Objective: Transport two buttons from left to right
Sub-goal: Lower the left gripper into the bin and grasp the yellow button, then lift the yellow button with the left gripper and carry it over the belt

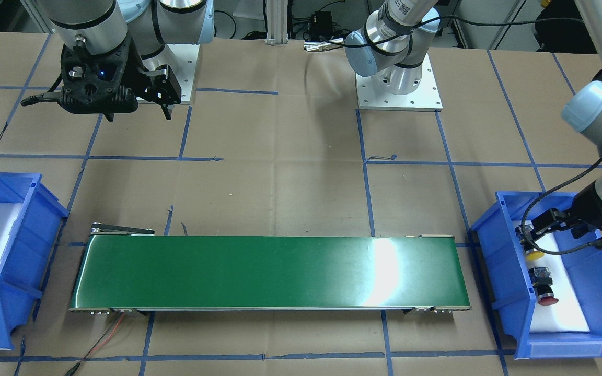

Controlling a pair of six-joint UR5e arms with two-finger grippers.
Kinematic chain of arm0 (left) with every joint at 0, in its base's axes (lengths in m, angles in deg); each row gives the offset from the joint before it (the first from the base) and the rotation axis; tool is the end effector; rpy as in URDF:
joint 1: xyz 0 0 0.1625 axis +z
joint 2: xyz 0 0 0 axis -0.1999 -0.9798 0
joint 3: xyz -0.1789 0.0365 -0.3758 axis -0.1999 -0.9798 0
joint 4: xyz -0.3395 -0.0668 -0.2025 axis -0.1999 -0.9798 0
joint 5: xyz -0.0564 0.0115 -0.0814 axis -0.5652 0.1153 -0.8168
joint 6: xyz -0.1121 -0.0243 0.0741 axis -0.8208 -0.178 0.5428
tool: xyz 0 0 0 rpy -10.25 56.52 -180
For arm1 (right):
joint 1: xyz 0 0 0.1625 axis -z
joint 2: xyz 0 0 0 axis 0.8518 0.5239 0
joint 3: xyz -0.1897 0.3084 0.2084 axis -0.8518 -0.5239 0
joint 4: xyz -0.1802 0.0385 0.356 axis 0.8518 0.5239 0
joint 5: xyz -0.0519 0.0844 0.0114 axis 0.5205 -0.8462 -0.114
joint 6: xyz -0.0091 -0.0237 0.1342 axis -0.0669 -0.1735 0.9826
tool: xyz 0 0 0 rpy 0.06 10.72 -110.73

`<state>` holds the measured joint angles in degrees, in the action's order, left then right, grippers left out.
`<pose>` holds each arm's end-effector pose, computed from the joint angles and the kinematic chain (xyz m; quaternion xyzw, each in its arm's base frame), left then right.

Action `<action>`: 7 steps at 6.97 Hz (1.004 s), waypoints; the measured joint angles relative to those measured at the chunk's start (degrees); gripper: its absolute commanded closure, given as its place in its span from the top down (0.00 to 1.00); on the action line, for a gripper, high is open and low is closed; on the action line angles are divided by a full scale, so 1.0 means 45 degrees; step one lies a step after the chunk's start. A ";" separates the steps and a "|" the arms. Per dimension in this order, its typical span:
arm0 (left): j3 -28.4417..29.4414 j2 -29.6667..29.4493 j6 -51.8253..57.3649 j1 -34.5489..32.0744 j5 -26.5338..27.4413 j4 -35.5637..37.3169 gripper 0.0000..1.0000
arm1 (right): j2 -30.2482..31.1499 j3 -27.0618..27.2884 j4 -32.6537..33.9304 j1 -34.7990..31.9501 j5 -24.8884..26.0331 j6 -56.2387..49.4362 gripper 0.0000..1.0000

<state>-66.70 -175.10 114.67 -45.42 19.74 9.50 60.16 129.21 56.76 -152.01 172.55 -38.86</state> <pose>0.2070 -0.5629 0.2346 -0.0144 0.9997 -0.0185 0.0112 0.1597 -0.4537 0.4429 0.0380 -0.9980 -0.0499 0.0105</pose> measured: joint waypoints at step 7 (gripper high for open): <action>-0.1370 -0.0770 -0.0085 0.0014 0.0096 0.1981 0.20 | 0.0000 0.0033 -0.0038 -0.0001 0.0000 0.0000 1.00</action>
<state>-72.86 -178.57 114.29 -45.36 20.18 18.42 60.16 129.36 56.59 -152.01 172.55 -38.86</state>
